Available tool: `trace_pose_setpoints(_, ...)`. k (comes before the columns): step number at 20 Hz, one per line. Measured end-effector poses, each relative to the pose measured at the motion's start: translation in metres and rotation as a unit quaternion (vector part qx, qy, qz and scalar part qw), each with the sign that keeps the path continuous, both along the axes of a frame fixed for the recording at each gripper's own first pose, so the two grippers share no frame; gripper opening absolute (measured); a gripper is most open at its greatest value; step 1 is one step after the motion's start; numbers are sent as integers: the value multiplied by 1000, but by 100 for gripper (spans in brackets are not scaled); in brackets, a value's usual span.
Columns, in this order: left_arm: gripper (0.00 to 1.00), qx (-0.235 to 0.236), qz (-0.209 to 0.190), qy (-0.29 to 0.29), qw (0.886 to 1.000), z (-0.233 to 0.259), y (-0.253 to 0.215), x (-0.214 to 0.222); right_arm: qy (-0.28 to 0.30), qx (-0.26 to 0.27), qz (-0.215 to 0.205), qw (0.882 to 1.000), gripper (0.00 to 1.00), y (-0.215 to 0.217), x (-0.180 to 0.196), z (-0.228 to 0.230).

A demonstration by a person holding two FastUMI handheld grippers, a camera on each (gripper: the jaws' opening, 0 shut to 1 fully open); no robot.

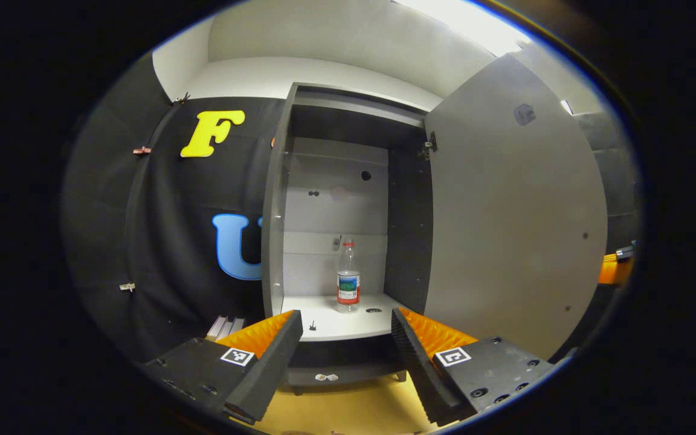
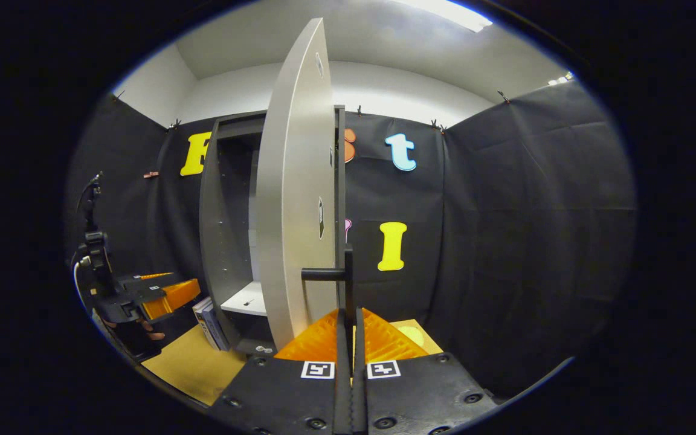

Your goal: Open the cabinet door with the right hand, grasp the bottle in the cabinet with the left hand and place it on the coaster, then close the cabinet door with the right hand.

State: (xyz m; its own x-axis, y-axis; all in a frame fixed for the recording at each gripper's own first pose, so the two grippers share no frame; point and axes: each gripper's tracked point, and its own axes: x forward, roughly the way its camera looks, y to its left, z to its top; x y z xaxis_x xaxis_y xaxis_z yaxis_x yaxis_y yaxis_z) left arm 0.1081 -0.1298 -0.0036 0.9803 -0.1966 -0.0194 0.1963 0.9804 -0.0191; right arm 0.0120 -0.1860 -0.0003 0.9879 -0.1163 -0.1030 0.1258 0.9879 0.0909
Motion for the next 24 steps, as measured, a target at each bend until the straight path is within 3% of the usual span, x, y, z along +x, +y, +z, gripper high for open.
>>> trace_pose_setpoints(4, 93, 5, -5, 0, 1000, -3, -26, 32, -5, 21, 2, 1000, 5, -23, -4, -2)
trace_pose_setpoints(7, 89, 11, -10, 6, 1000, -8, -46, 52, -5, 28, 25, 999, 5, -27, -9, -4)
trace_pose_setpoints(10, 93, 13, -15, 5, 1000, -10, -62, 74, 0, 26, 33, 999, 7, -28, -21, -4)
trace_pose_setpoints(13, 93, 22, -9, -2, 1000, -11, -66, 107, -11, 22, -1, 1000, 8, -60, -43, -6)
trace_pose_setpoints(16, 89, 20, 3, -3, 1000, -17, -66, 146, -29, 39, -96, 994, 48, -119, -58, -8)
trace_pose_setpoints(19, 93, 38, 16, -4, 999, -19, -64, 185, -67, 30, -214, 974, 62, -191, -82, 0)
trace_pose_setpoints(21, 93, 43, 16, -9, 999, -22, -67, 213, -89, 6, -259, 962, 90, -223, -80, 2)
trace_pose_setpoints(22, 89, 44, 12, -7, 999, -24, -70, 225, -98, -9, -276, 956, 91, -234, -79, 6)
trace_pose_setpoints(23, 93, 40, 12, -4, 999, -27, -70, 237, -104, -27, -285, 952, 100, -238, -76, 8)
trace_pose_setpoints(24, 93, 37, 15, 1, 999, -32, -69, 251, -109, -44, -296, 948, 98, -246, -76, 11)
